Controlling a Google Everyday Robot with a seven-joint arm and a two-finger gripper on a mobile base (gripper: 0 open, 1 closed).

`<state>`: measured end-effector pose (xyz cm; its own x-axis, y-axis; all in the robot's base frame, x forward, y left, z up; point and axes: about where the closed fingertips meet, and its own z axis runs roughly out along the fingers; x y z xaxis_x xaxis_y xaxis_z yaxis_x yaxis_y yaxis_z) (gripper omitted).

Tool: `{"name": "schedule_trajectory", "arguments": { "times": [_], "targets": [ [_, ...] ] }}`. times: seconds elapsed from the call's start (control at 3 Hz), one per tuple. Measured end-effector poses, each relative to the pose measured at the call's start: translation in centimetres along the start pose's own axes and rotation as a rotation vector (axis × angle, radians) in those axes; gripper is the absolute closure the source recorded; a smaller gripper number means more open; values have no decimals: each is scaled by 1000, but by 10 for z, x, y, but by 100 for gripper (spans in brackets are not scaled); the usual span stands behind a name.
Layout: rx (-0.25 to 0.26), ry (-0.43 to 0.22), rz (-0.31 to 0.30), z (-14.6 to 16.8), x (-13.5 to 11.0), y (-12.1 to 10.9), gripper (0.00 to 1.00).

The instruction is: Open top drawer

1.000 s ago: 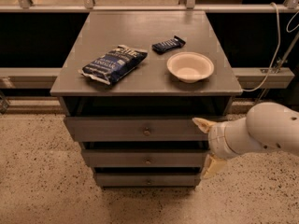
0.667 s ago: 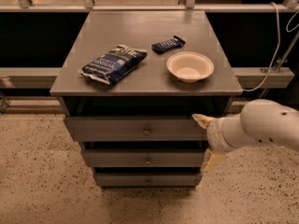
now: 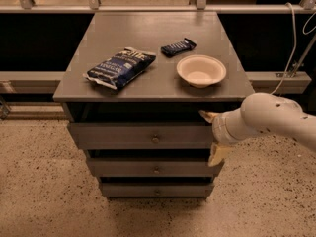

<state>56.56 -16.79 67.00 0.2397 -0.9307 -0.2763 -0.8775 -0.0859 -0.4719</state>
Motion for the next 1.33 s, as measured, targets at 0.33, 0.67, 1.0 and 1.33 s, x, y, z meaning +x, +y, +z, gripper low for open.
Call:
{"name": "schedule_trajectory", "arguments": {
  "times": [0.33, 0.67, 1.0, 1.33],
  "targets": [
    [-27, 10, 22, 23, 14, -7, 0],
    [-53, 25, 37, 32, 15, -11, 0],
    [-81, 29, 69, 35, 15, -4, 18],
    [-112, 21, 75, 31, 8, 8, 38]
  ]
}}
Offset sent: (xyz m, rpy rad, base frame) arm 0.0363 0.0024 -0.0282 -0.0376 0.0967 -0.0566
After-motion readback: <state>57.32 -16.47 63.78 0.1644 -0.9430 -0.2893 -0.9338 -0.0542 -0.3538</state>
